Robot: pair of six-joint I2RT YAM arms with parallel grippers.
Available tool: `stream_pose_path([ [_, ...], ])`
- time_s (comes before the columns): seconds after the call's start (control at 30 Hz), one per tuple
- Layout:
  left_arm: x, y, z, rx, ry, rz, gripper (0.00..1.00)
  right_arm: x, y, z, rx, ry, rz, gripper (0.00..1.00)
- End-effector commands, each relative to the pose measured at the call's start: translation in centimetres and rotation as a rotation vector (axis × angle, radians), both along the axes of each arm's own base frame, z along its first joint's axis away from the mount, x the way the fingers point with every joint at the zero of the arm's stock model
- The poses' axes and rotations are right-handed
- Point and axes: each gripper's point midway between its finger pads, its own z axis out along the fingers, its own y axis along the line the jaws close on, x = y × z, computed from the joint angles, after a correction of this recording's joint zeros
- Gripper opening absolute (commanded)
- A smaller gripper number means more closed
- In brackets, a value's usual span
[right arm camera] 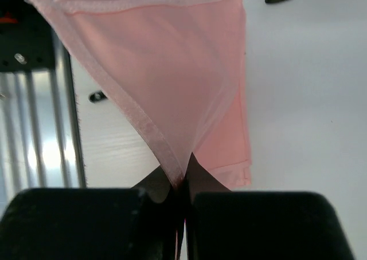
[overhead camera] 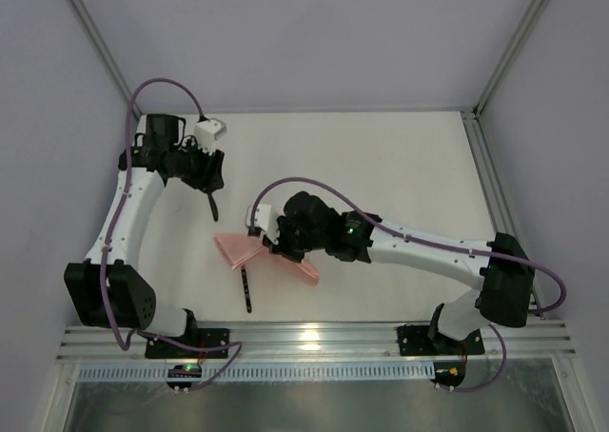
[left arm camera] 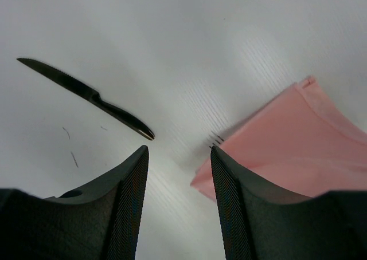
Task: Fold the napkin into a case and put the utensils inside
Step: Turn over the upper triangle-folded napkin at the center of the board.
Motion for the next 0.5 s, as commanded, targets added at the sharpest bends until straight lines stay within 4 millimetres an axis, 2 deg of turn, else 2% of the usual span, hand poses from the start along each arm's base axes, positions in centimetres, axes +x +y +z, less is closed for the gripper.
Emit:
stream_pose_path([
  [0.0,0.9,0.0,2.7,-0.038,-0.067,0.007,0.50,-1.8,1.2,4.9,0.153,0.288,0.059,0.04],
  [0.03,0.9,0.1,2.7,-0.038,-0.065,0.006,0.50,-0.1,0.9,6.2,0.200,0.342,0.020,0.04],
  [0.07,0.9,0.1,2.7,-0.036,-0.065,0.004,0.50,-0.9,1.2,7.2,0.253,0.472,0.047,0.04],
  [0.1,1.0,0.1,2.8,-0.036,-0.063,0.006,0.50,-0.6,1.2,7.7,0.285,0.533,0.048,0.04],
  [0.13,1.1,0.1,2.5,-0.036,-0.054,0.004,0.50,-0.1,1.0,7.1,0.299,0.593,0.031,0.04],
  [0.17,1.2,0.1,2.5,-0.036,-0.050,0.009,0.50,2.3,0.6,7.7,0.366,0.604,-0.006,0.03],
  [0.2,1.3,0.1,2.5,-0.040,-0.046,0.011,0.50,2.4,0.0,6.7,0.378,0.718,-0.048,0.04],
  [0.23,1.5,0.0,2.1,-0.041,-0.030,0.012,0.50,3.6,-0.6,5.2,0.370,0.761,-0.091,0.04],
  [0.27,1.5,0.0,2.0,-0.044,-0.021,0.012,0.50,6.2,-1.7,4.7,0.412,0.763,-0.141,0.04],
  [0.3,1.7,0.0,1.8,-0.044,-0.014,0.014,0.50,6.5,-2.7,2.6,0.413,0.870,-0.211,0.04],
  [0.33,1.8,-0.1,1.7,-0.048,-0.001,0.019,0.50,7.3,-3.5,1.5,0.430,0.928,-0.250,0.04],
  [0.37,2.1,0.1,1.0,-0.043,0.026,0.026,0.50,9.0,-3.6,0.4,0.480,0.937,-0.265,0.04],
  [0.4,2.2,0.1,0.7,-0.041,0.040,0.030,0.50,10.1,-5.4,-1.6,0.502,1.029,-0.369,0.04],
  [0.43,2.4,0.2,0.5,-0.036,0.049,0.037,0.50,10.9,-6.2,-2.8,0.518,1.049,-0.410,0.04],
  [0.47,2.6,0.4,-0.4,-0.029,0.083,0.048,0.49,12.9,-7.5,-4.3,0.555,1.050,-0.466,0.04],
])
